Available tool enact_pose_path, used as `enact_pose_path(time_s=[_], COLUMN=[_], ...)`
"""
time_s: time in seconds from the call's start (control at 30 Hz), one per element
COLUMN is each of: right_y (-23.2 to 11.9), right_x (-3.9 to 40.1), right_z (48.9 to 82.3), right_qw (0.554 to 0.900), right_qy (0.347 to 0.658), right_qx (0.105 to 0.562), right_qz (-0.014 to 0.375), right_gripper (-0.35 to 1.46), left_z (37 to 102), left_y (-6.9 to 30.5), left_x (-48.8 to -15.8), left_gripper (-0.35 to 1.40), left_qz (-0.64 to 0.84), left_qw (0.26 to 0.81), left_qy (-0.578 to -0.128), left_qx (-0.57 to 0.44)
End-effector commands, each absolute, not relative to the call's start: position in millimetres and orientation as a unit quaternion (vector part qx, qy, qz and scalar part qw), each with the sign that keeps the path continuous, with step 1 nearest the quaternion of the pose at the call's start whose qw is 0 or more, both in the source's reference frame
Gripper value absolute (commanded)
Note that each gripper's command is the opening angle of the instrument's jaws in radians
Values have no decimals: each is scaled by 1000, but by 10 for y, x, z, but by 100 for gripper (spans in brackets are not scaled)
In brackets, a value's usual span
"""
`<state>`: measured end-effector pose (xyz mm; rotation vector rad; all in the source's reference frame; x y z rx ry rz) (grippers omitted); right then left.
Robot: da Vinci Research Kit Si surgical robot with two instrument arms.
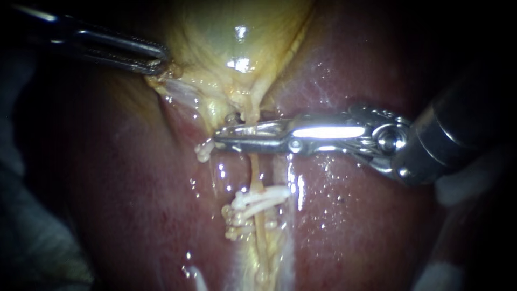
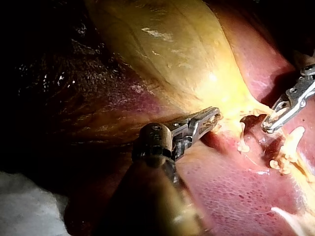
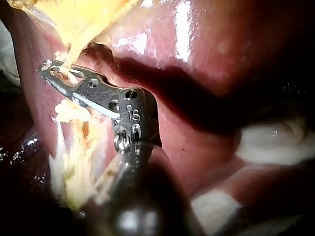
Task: Clipping third clip right tube
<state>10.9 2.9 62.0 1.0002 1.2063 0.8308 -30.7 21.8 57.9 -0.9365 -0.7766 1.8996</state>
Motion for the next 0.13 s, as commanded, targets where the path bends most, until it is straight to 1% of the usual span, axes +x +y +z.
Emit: enact_pose_path(time_s=[0.03,0.13], right_y=[29,27], right_x=[110,110], right_z=[620,621], right_qw=[632,632], right_qy=[527,527], right_qx=[437,439], right_qz=[363,361], right_gripper=[-35,-35], left_z=[580,579], left_y=[218,218], left_x=[-308,-308], left_gripper=[-35,-35], left_qz=[761,761], left_qw=[429,429], left_qy=[-311,-311], left_qx=[-375,-375])
